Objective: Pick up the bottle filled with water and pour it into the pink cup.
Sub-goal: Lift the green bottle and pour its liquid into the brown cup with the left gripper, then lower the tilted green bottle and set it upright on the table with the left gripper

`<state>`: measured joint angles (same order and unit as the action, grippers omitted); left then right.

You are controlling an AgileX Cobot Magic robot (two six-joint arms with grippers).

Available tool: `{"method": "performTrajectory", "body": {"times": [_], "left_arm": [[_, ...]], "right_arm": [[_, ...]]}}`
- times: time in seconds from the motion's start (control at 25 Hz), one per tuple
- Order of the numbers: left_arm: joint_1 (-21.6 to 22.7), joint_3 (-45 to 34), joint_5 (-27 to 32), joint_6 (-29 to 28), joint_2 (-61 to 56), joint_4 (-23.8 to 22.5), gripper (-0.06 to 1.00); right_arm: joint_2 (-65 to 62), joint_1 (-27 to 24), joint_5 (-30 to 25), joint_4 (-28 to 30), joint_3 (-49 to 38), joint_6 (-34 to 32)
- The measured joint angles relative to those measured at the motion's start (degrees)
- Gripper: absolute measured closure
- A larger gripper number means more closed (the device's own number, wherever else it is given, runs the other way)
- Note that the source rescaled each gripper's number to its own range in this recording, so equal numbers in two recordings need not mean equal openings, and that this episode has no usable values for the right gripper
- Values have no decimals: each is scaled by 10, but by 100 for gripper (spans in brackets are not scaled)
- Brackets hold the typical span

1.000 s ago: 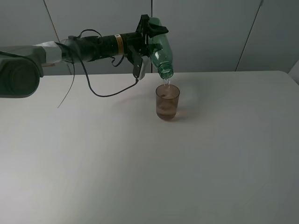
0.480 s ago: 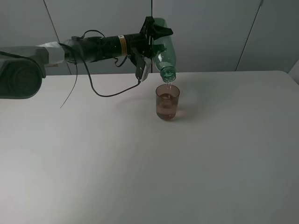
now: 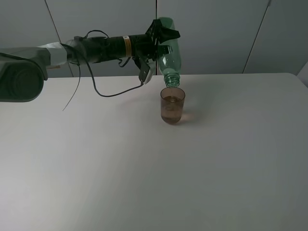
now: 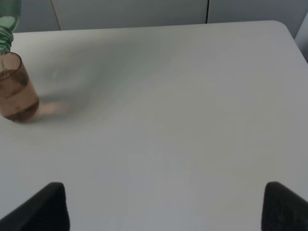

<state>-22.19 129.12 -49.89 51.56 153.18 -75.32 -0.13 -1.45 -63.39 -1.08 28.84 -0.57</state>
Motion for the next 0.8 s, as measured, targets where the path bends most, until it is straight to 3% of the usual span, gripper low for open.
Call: {"method": "performTrajectory", "body": {"times": [0.32,0.4,0.56,0.8], "left_arm": [[-1,0,-6,8,0,-1,94],[-1,0,-6,-19,0,0,94],[-1,0,-2,-155,0,14,94],[17,-21,10,-468,0,28,94]], "right_arm": [[0,0,0,0,0,0],[0,0,0,0,0,0],[0,0,0,0,0,0],[0,0,0,0,0,0]]}}
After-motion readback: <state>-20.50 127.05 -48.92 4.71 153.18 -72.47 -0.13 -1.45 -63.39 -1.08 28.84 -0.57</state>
